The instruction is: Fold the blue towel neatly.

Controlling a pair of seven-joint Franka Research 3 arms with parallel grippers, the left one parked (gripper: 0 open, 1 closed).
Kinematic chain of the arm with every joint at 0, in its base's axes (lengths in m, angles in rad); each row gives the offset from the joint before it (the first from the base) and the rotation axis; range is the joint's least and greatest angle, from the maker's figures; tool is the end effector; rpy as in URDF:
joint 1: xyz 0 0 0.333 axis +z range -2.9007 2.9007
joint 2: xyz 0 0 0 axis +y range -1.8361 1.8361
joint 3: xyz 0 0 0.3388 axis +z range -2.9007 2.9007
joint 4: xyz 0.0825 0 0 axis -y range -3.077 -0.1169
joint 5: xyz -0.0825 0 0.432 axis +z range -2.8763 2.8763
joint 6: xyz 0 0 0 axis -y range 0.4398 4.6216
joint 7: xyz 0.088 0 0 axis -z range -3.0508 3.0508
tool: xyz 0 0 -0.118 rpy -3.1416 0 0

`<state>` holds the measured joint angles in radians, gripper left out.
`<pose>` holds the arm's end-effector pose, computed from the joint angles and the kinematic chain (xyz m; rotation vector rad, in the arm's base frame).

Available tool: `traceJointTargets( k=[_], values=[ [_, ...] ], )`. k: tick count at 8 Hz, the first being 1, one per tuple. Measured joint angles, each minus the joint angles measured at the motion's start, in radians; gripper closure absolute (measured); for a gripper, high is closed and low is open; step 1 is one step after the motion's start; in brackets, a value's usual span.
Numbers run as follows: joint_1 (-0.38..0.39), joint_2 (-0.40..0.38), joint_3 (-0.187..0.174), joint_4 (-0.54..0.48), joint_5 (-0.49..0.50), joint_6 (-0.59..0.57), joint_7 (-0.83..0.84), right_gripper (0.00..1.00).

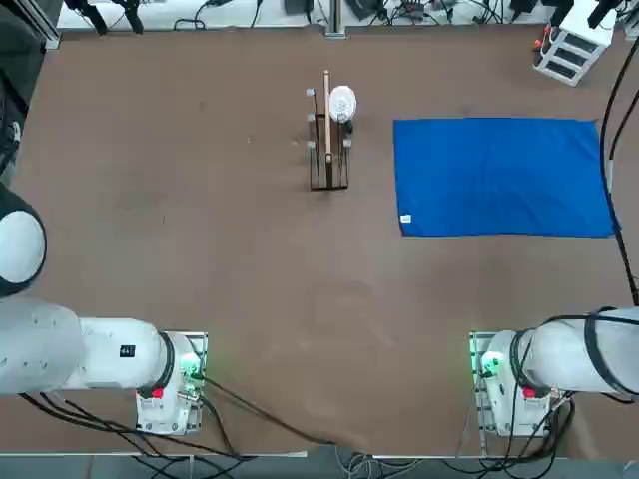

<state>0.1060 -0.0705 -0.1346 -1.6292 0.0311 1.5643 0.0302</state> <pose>0.5780 -0.0156 0.6467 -3.0997 0.0902 -0.0076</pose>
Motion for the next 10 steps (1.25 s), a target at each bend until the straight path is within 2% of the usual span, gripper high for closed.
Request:
traceJointTargets(
  k=[6,7,10],
  values=[
    [-0.014,0.014,-0.006,0.006,-0.005,0.005,0.000,0.00],
    [-0.045,0.028,-0.013,0.002,-0.010,0.004,0.001,0.00],
    [-0.238,0.112,-0.028,-0.059,-0.014,0.042,-0.028,0.00]
  ],
)
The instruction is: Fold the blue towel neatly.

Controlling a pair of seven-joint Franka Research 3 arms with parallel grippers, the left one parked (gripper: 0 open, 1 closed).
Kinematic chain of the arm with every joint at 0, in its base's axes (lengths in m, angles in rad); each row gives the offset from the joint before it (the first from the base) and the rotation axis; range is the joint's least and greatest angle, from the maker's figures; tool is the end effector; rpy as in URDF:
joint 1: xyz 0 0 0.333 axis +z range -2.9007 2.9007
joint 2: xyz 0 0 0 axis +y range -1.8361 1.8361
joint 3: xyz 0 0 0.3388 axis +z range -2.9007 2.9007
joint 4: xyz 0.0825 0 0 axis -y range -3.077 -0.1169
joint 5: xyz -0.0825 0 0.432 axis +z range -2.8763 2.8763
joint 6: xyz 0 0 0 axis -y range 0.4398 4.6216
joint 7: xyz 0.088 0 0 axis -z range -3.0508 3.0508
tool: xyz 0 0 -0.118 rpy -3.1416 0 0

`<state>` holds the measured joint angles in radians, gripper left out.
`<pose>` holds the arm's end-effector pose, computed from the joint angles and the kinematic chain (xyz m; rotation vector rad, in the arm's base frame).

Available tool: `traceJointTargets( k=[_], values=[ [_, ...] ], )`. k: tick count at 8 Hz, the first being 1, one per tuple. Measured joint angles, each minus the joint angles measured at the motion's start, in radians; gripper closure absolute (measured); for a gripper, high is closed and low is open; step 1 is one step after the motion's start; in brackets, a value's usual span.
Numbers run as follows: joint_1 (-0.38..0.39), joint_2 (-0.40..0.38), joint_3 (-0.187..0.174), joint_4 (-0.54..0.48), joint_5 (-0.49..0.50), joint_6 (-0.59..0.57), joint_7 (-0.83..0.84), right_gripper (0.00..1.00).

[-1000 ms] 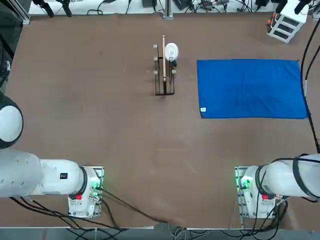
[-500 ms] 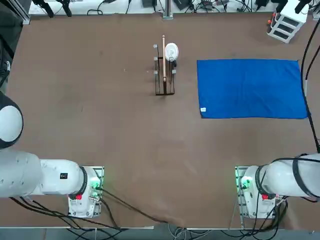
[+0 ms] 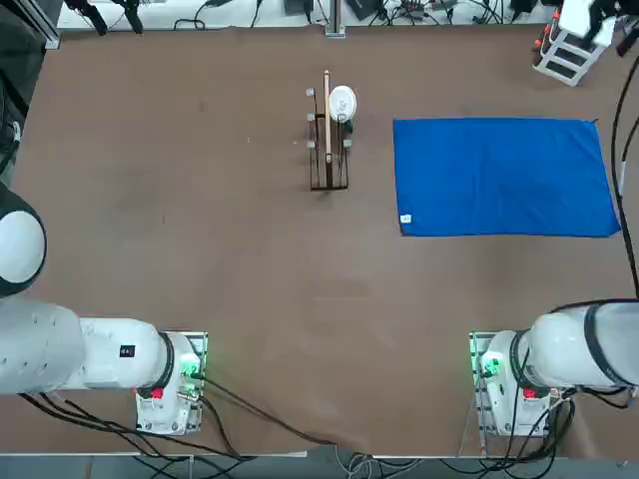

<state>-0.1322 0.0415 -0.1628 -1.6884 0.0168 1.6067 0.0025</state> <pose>0.5835 -0.1737 0.5535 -3.0735 0.4636 0.1865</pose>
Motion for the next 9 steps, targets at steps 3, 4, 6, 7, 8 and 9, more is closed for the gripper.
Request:
traceJointTargets(
  k=[3,4,6,7,8,9],
  values=[
    [-0.196,0.053,-0.005,-0.185,-0.038,0.218,-0.013,0.00],
    [-0.248,0.061,-0.006,-0.250,-0.043,0.296,-0.014,0.00],
    [-0.340,0.066,-0.006,-0.364,-0.045,0.420,-0.014,0.01],
    [-0.392,0.067,-0.007,-0.421,-0.046,0.498,-0.017,0.01],
    [-0.433,0.070,-0.007,-0.485,-0.046,0.582,-0.020,0.03],
    [-0.470,0.082,-0.006,-0.537,-0.046,0.650,-0.020,0.04]
  ],
)
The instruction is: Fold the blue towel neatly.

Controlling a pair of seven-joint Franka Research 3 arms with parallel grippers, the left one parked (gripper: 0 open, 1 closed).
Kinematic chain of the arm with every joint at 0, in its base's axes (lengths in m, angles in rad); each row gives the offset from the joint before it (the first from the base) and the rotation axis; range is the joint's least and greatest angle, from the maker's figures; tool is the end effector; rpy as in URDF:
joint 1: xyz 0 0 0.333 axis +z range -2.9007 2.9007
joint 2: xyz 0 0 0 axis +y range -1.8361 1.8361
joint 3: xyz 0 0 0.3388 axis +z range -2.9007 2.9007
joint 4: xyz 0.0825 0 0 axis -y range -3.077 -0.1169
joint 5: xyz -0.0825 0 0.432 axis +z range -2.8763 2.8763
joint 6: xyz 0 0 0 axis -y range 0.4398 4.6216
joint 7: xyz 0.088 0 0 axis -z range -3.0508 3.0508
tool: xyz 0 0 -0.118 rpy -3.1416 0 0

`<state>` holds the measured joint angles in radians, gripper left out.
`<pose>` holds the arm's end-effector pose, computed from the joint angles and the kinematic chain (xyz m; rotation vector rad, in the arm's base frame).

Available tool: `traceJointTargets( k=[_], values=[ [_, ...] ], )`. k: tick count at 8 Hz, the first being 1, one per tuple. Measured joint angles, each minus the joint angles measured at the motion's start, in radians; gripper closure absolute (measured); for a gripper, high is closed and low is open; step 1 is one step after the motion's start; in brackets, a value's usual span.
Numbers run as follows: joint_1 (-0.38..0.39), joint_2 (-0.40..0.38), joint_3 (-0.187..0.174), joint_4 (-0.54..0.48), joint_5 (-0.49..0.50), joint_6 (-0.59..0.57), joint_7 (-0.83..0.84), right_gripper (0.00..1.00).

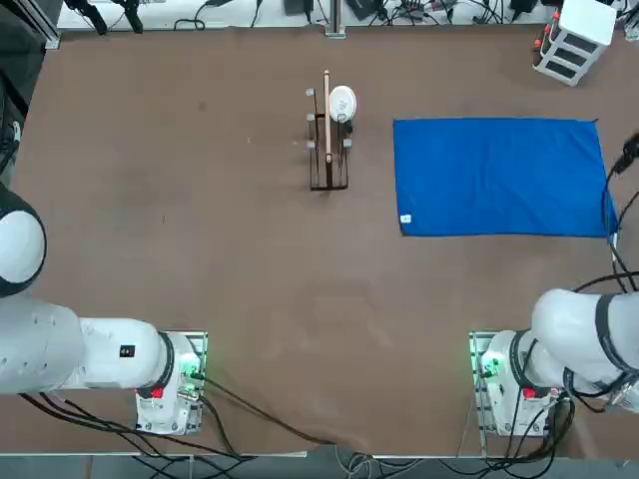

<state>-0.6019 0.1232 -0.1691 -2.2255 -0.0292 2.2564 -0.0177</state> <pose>0.4051 -0.3953 0.2901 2.9250 -1.1235 -0.1569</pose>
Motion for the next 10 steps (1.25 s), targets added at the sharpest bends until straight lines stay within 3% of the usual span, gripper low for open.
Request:
traceJointTargets(
  k=[4,7,10],
  values=[
    [-0.113,0.128,0.001,-0.032,0.000,0.169,-0.083,0.05],
    [-0.131,0.187,0.002,-0.032,0.000,0.261,-0.085,0.05],
    [-0.133,0.216,0.004,-0.031,0.000,0.283,-0.085,0.05]
  ],
)
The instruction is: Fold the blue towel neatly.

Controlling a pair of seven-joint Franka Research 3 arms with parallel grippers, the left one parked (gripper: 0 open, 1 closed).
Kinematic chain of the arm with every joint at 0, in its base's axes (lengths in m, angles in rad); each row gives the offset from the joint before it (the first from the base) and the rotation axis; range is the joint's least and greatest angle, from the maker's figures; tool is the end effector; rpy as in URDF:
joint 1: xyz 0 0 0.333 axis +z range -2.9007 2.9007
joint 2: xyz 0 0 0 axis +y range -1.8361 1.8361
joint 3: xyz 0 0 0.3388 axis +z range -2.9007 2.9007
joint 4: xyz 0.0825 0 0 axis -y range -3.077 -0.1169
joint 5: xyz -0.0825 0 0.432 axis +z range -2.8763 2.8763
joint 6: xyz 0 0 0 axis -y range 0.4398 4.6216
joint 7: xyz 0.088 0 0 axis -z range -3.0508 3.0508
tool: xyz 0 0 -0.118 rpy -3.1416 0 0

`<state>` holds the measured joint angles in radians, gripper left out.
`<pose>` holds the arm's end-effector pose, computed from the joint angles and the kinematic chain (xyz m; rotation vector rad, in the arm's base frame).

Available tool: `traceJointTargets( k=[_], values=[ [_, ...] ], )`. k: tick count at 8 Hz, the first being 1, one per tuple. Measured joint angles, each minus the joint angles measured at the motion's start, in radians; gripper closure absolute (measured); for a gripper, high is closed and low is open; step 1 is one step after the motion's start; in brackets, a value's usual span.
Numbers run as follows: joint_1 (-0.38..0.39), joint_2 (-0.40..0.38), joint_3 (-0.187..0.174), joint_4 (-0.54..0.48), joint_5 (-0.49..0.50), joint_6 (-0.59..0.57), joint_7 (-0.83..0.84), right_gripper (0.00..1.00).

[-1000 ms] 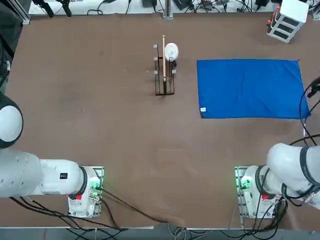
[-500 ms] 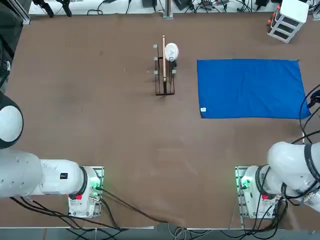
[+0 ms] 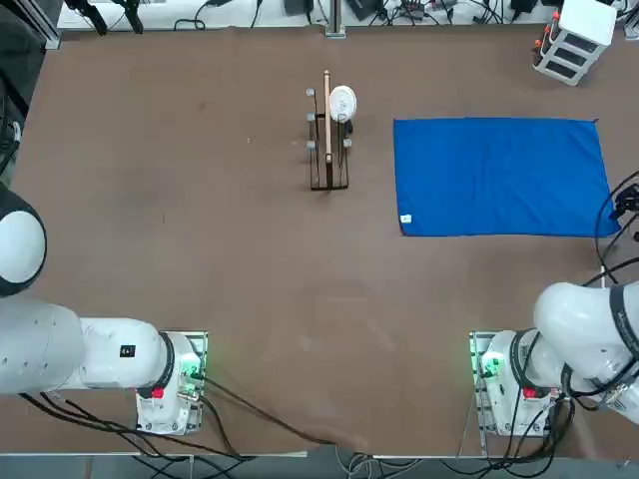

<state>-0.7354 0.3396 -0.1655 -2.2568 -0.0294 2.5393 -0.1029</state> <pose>0.3497 -0.4464 0.1782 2.8778 -1.1586 -0.1254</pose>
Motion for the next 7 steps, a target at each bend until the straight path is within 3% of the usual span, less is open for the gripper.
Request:
traceJointTargets(
  k=[3,5,7],
  values=[
    [-0.003,0.025,0.000,0.000,0.000,0.015,0.000,0.08],
    [-0.005,0.032,0.003,0.000,0.000,0.018,0.000,0.22],
    [-0.006,0.034,0.005,0.000,0.000,0.019,0.000,0.28]
  ],
)
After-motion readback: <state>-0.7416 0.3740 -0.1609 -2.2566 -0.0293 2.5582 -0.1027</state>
